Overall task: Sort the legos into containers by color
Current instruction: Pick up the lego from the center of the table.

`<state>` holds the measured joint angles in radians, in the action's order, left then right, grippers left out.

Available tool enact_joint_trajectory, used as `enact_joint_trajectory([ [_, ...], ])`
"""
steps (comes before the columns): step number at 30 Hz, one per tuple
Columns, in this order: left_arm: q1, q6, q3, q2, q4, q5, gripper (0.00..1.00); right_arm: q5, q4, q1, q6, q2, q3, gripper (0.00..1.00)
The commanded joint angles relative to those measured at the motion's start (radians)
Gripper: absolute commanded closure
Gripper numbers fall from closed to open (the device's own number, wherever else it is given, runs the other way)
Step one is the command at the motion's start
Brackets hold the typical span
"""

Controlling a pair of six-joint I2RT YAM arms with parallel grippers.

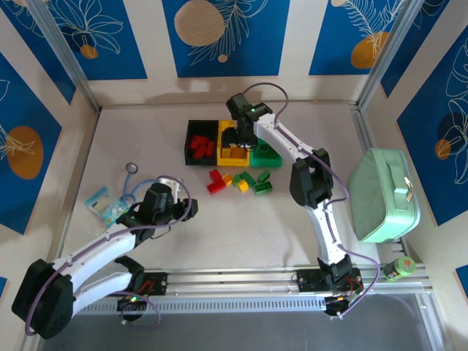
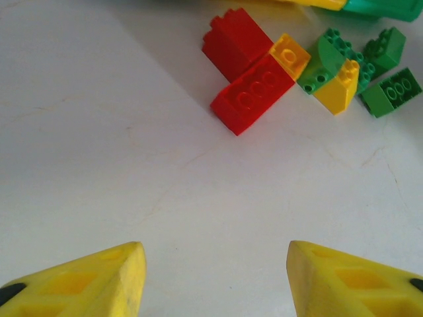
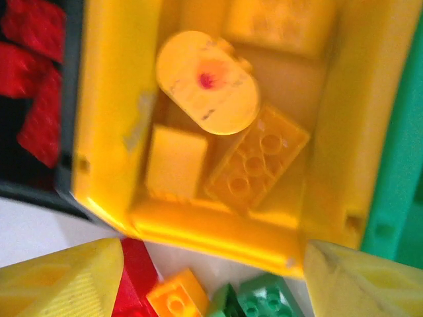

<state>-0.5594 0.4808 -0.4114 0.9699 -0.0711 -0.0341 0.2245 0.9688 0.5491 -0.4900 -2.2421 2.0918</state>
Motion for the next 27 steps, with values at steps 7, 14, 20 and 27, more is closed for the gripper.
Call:
enact_joint_trajectory([
  [7, -0.031, -0.049, -0.09, 0.142, 0.041, -0.005, 0.35, 0.005, -0.187, -0.004, -0.048, 0.334, -0.41, 0.27],
  [14, -0.031, -0.08, -0.189, 0.31, 0.061, -0.055, 0.31, 0.005, -0.244, -0.013, -0.072, 0.464, -0.606, 0.27],
  [20, -0.03, -0.112, -0.301, 0.471, 0.064, -0.102, 0.3, -0.005, -0.279, -0.033, -0.087, 0.531, -0.733, 0.27],
  [27, -0.031, -0.178, -0.452, 0.613, -0.015, -0.076, 0.29, -0.025, -0.317, -0.063, -0.094, 0.59, -0.841, 0.27],
])
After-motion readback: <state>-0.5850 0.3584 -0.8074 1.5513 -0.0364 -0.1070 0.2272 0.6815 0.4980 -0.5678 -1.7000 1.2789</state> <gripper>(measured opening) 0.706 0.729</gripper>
